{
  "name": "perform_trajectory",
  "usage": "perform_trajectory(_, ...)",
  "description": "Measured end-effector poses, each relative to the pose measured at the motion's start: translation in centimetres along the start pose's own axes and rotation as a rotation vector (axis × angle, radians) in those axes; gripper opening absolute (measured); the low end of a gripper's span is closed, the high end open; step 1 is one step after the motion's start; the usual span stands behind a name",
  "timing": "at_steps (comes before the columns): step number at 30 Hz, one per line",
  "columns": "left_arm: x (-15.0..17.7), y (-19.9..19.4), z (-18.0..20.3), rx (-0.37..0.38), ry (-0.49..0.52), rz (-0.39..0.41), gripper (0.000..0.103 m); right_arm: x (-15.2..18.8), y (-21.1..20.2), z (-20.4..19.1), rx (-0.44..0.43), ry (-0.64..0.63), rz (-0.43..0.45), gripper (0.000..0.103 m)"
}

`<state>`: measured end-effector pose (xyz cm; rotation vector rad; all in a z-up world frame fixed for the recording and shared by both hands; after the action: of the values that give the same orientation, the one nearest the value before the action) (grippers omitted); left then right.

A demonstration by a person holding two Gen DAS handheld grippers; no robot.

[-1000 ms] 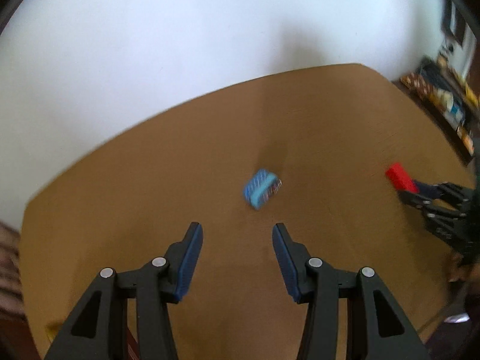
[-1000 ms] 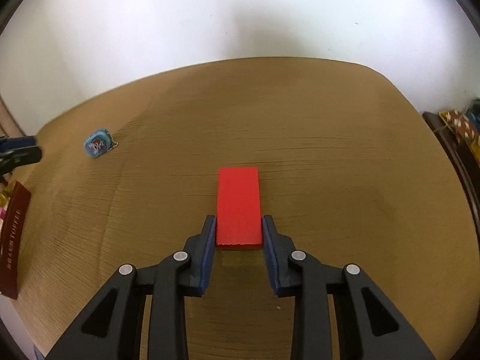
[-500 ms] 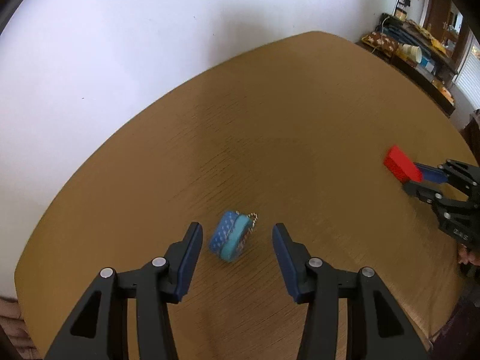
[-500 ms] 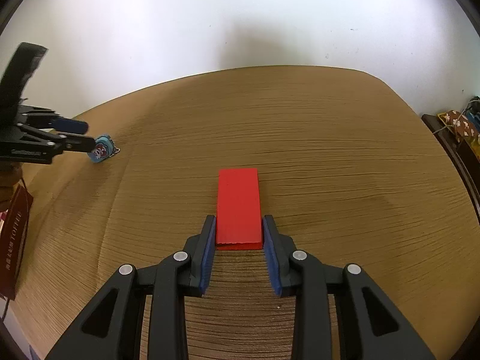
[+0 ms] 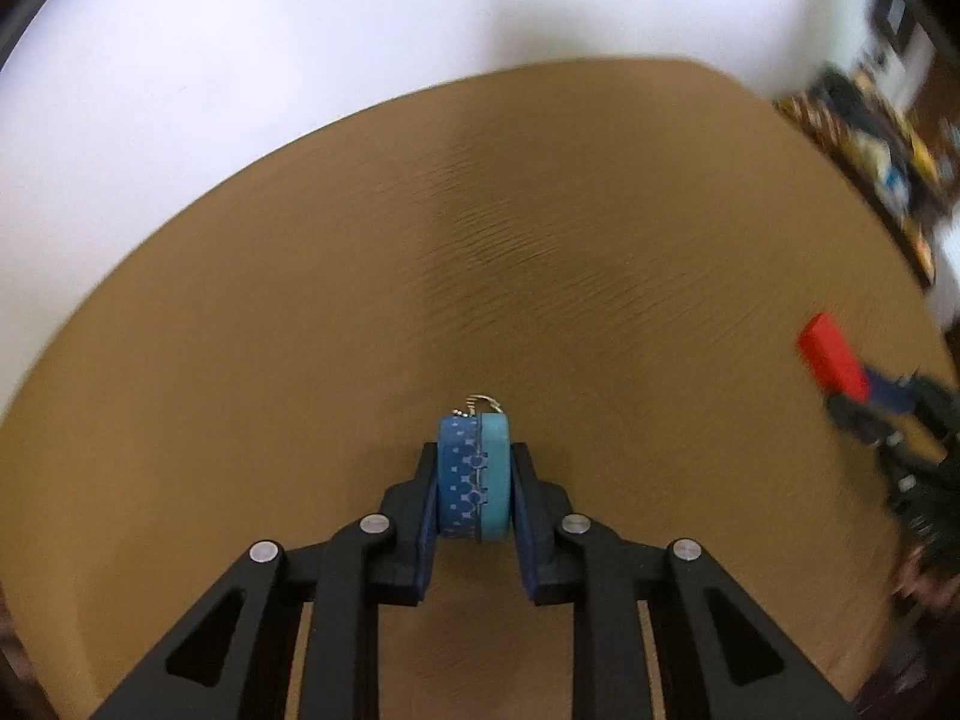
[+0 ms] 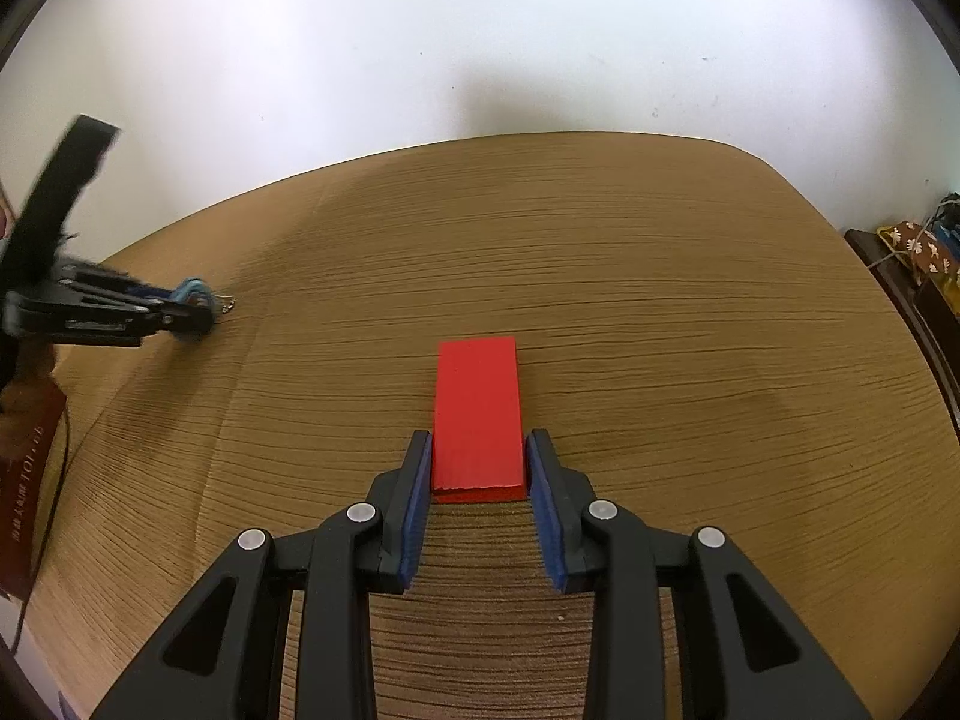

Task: Organize rigid objects
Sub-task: 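Grasp the small blue round tin with the left tool while the right tool holds the red block, then drop the blue tin into the tray with the left tool while the right tool drops the red block in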

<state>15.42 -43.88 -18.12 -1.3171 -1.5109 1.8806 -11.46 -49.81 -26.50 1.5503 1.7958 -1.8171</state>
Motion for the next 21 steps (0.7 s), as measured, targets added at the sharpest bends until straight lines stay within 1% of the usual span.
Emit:
perform_trajectory(1,0.5,-1.2,0.1,-0.006,-0.061,0.022,0.021,0.0,0.0,0.0,0.001,-0.001,-0.001,0.03)
perform_trajectory(2,1.2,-2.2,0.0,-0.012,-0.097,0.036,0.021,0.0,0.0,0.0,0.003,-0.003,-0.002,0.03)
perform_trajectory(4,2.8,-4.9,0.5,0.0,-0.18,0.07,0.021,0.0,0.1,-0.1,0.007,-0.007,-0.003,0.03)
perform_trajectory(7,6.8,-10.3,1.1,-0.019,-0.265,0.121,0.021,-0.1,0.1,-0.2,0.014,-0.015,-0.004,0.03)
perform_trajectory(8,8.1,-11.7,0.9,-0.035,-0.284,0.134,0.021,-0.1,0.2,-0.3,0.015,-0.017,-0.005,0.03)
perform_trajectory(10,10.8,-14.6,-0.7,-0.096,-0.317,0.155,0.021,-0.1,0.3,-0.6,0.019,-0.024,-0.01,0.03)
perform_trajectory(12,14.2,-17.1,-3.6,-0.156,-0.38,0.152,0.021,-0.1,0.3,-0.9,0.027,-0.035,-0.018,0.029)
perform_trajectory(13,16.4,-18.4,-5.8,-0.205,-0.43,0.146,0.021,-0.1,0.3,-1.2,0.03,-0.042,-0.023,0.029)
perform_trajectory(14,18.0,-19.2,-7.3,-0.238,-0.458,0.145,0.021,-0.1,0.2,-1.5,0.035,-0.052,-0.03,0.029)
perform_trajectory(15,19.6,-20.1,-9.1,-0.272,-0.484,0.144,0.021,-0.1,0.1,-2.0,0.031,-0.055,-0.036,0.029)
perform_trajectory(17,23.4,-21.7,-13.0,-0.363,-0.561,0.137,0.021,0.0,-0.2,-2.7,0.014,-0.048,-0.049,0.029)
perform_trajectory(18,24.7,-22.1,-14.7,-0.378,-0.58,0.137,0.021,0.0,-0.3,-3.3,0.005,-0.047,-0.055,0.029)
perform_trajectory(20,27.4,-22.7,-18.0,-0.454,-0.635,0.127,0.021,-0.1,-0.8,-4.7,-0.012,-0.047,-0.058,0.029)
perform_trajectory(21,28.6,-22.8,-19.4,-0.468,-0.654,0.125,0.021,-0.3,-1.2,-5.6,-0.031,-0.042,-0.059,0.029)
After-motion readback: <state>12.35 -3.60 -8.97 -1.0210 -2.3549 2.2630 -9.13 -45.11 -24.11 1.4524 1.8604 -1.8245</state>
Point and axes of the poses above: each gripper's, at about its wrist camera, not at the fingertips, and y roughly the way its jaws point, z to its right, x to its underside, the point moved 10 cm from there along y, roughly the way its jaws point, and after that the axes turned 3 degrees about z, right-handed, at the moved point
